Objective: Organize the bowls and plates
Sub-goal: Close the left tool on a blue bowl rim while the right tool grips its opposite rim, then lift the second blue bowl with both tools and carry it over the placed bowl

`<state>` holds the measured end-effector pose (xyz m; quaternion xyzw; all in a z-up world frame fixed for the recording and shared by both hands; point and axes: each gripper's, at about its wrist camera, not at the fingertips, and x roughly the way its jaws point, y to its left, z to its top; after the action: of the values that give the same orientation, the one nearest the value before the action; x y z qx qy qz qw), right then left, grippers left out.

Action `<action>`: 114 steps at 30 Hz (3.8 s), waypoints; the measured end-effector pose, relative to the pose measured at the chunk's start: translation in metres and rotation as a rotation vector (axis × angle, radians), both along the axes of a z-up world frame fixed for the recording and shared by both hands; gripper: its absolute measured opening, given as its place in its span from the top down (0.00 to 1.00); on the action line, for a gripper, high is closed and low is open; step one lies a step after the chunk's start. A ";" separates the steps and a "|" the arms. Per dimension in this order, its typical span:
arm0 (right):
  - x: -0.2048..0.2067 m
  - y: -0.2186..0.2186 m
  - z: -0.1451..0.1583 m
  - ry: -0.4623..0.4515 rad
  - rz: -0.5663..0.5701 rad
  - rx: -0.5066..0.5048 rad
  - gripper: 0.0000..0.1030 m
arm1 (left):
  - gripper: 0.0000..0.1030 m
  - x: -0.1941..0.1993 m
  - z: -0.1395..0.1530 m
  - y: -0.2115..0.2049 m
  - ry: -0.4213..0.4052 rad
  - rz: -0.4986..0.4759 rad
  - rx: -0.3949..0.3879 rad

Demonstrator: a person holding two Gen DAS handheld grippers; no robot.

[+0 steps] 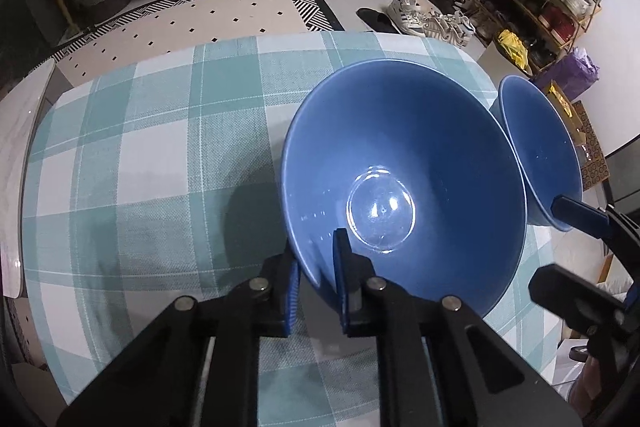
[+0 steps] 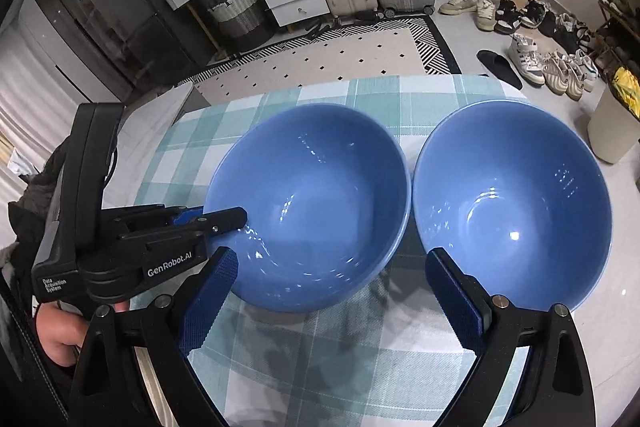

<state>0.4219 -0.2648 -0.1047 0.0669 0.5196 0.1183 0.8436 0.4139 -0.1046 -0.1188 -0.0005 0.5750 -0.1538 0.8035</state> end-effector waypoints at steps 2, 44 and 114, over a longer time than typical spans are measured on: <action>0.000 -0.003 0.000 0.007 -0.013 0.013 0.06 | 0.88 -0.003 0.000 0.000 0.000 -0.005 0.004; 0.001 0.031 -0.033 0.188 0.003 -0.004 0.60 | 0.88 -0.050 -0.001 0.046 -0.007 -0.028 0.046; -0.067 0.015 0.039 0.103 -0.063 -0.147 0.90 | 0.86 -0.113 0.059 0.011 -0.064 -0.073 0.024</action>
<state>0.3551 -0.2502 -0.0662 0.0270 0.5670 0.0496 0.8218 0.3008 -0.0938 -0.0595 0.0352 0.5504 -0.1761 0.8153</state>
